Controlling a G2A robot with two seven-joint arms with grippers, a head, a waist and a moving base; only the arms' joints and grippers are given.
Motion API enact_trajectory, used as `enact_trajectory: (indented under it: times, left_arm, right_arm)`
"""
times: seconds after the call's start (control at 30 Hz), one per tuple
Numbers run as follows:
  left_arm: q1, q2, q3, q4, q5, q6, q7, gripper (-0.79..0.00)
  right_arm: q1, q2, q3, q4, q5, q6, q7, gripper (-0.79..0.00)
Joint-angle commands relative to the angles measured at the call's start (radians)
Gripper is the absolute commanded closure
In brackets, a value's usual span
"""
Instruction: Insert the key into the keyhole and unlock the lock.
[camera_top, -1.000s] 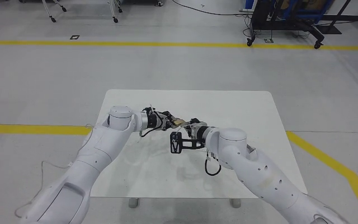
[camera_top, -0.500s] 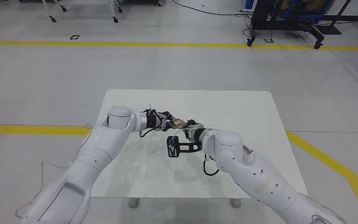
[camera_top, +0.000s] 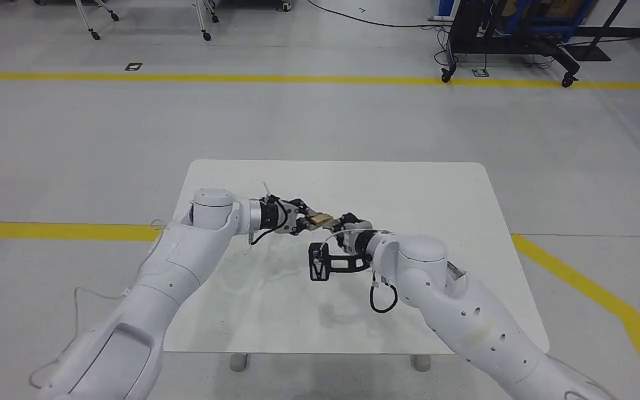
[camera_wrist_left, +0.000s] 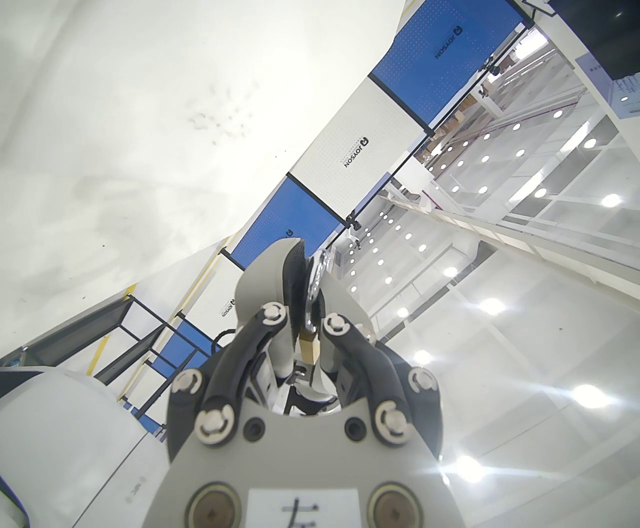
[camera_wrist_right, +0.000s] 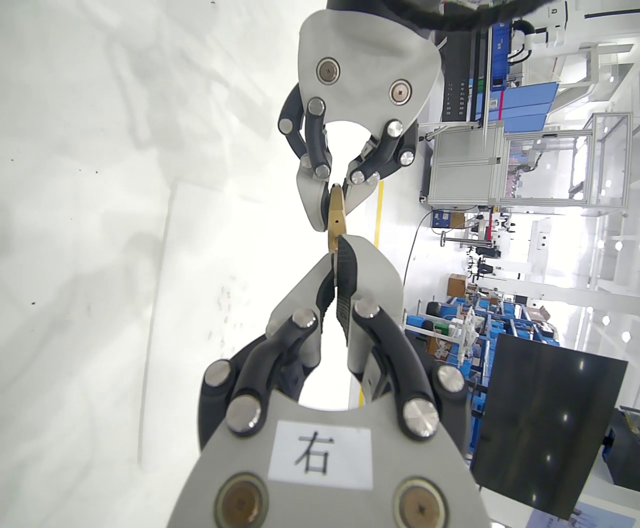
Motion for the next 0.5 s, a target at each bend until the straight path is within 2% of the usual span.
enact_trajectory:
  times: [0.0, 0.47]
  left_arm:
    - [0.001, -0.001, 0.002, -0.002, 0.003, 0.000, -0.004, 0.000]
    - [-0.001, -0.002, -0.005, 0.001, 0.017, 0.004, -0.022, 0.000]
  right_arm:
    - [-0.002, 0.001, 0.004, 0.001, -0.004, -0.003, -0.012, 0.000]
    - [0.014, -0.011, 0.001, 0.046, 0.004, -0.002, -0.012, 0.000]
